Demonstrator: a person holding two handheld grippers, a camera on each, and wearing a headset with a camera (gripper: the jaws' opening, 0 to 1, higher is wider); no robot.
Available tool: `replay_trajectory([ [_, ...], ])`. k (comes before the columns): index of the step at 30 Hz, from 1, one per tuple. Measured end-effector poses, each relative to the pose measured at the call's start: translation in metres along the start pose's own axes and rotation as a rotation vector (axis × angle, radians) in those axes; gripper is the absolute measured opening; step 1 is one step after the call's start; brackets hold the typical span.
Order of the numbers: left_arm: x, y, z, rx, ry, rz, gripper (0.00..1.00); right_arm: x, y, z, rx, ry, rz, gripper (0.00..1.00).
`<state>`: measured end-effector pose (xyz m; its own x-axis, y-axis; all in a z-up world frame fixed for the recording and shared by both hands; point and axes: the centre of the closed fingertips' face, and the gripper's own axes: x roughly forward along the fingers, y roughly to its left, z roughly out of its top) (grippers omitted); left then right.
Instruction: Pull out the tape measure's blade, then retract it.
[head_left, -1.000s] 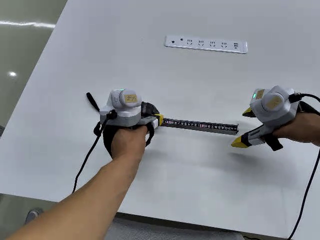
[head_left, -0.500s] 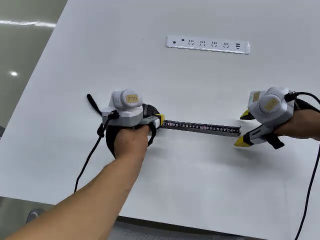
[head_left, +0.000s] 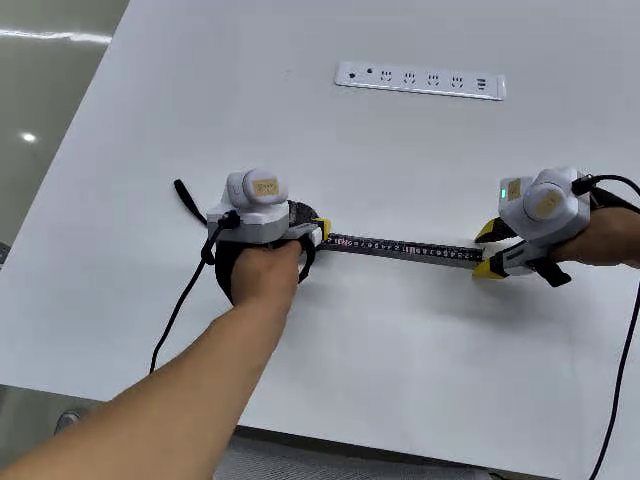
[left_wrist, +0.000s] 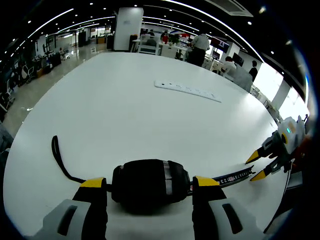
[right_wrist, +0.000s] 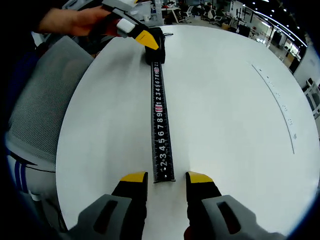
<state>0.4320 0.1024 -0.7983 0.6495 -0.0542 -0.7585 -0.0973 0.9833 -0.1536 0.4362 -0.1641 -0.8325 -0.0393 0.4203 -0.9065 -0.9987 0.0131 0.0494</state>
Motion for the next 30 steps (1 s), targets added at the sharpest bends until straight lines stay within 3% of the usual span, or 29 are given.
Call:
replay_trajectory([
  [11, 0.0027, -0.0010, -0.0005, -0.022, -0.003, -0.010, 0.62, 0.0008, 0.0027, -0.0023, -0.040, 0.016, 0.022, 0.13],
  [30, 0.0020, -0.0016, -0.0009, -0.003, -0.044, -0.020, 0.60, 0.0009, 0.0019, -0.0029, -0.089, 0.035, -0.001, 0.12],
])
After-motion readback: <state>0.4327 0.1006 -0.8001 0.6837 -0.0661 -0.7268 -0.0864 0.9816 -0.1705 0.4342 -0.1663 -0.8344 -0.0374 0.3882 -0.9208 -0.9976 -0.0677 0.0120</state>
